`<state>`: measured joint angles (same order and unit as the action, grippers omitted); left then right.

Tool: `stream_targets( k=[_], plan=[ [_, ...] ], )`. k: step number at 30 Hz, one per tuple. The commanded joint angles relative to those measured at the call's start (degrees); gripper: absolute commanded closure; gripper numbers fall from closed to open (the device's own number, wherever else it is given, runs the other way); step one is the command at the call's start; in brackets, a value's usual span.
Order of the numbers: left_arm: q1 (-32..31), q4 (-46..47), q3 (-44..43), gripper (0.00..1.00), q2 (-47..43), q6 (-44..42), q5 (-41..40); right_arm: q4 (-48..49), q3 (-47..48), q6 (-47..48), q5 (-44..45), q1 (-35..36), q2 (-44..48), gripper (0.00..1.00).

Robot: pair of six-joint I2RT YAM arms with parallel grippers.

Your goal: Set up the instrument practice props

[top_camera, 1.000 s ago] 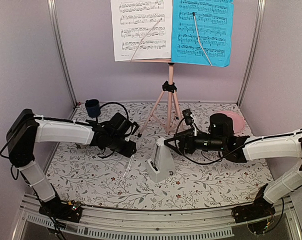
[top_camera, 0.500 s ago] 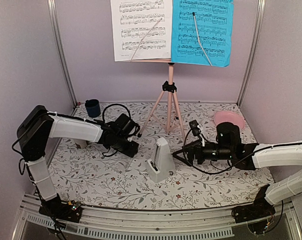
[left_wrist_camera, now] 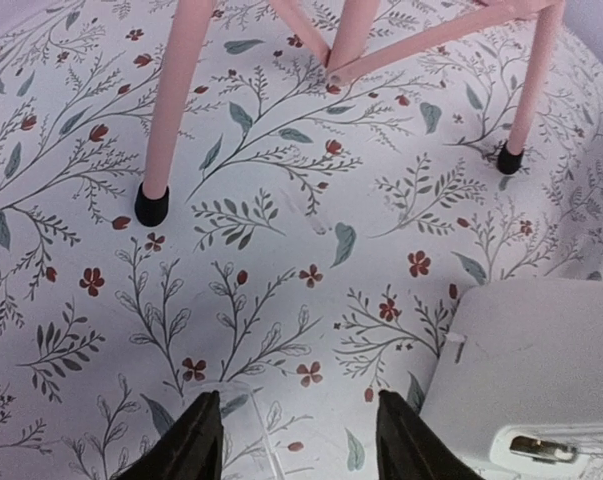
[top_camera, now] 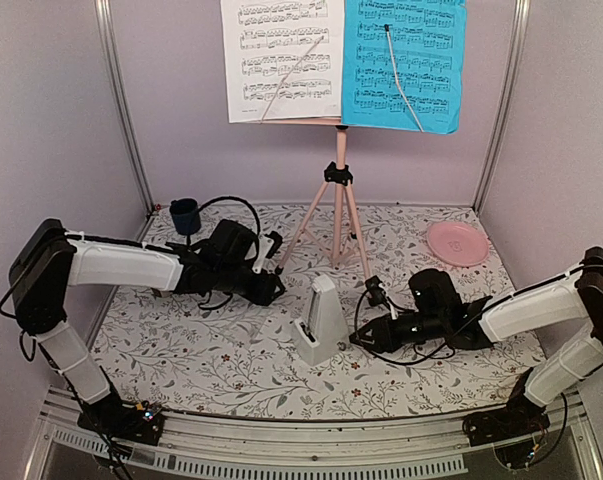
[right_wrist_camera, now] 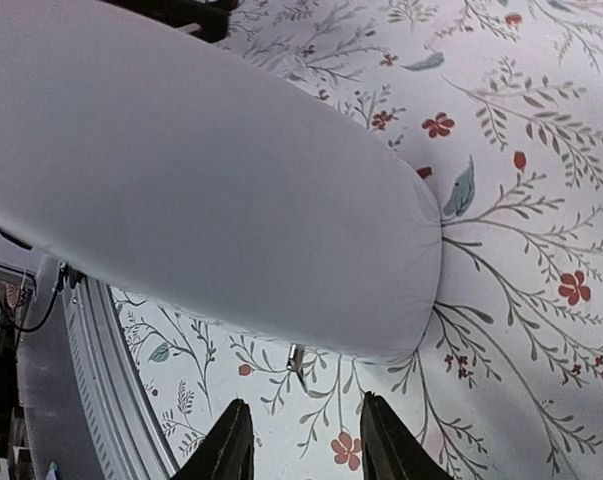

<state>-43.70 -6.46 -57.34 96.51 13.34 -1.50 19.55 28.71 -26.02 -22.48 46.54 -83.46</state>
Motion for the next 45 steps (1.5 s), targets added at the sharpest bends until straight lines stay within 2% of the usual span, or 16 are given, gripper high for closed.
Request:
stream_targets(
  k=[1, 9, 22, 27, 33, 38, 45],
  plan=[
    [0.2, 8.6, 2.4, 0.51, 0.3, -1.3, 7.2, 2.3, 3.2, -1.5, 1.7, 0.3, -3.1, 0.66],
    [-1.8, 12.1, 4.5, 0.65, 2.9, -0.9, 10.1, 1.9, 6.7, -1.5, 4.9, 0.3, -7.8, 0.7],
    [-6.6, 18.1, 10.1, 0.71, 1.7, 1.8, 11.4, 2.0, 13.7, 2.0, 6.7, -2.2, -13.7, 0.69],
    [-8.4, 22.4, 11.0, 0.72, 3.0, 4.0, 12.7, 2.7, 15.1, 3.8, 5.6, -4.0, -14.6, 0.63],
    [-8.9, 23.8, 12.4, 0.72, 2.0, 4.6, 12.3, 2.6, 13.5, 5.4, 5.5, -6.8, -10.9, 0.48],
    [-8.3, 25.7, 14.0, 0.7, -0.3, 4.8, 10.8, 2.4, 11.3, 7.7, 3.6, -8.3, -4.0, 0.26],
    [-4.7, 30.4, 17.1, 0.66, -3.2, 8.3, 12.2, 8.3, 3.5, 3.9, 0.6, -6.4, 4.4, 0.09]
  ],
)
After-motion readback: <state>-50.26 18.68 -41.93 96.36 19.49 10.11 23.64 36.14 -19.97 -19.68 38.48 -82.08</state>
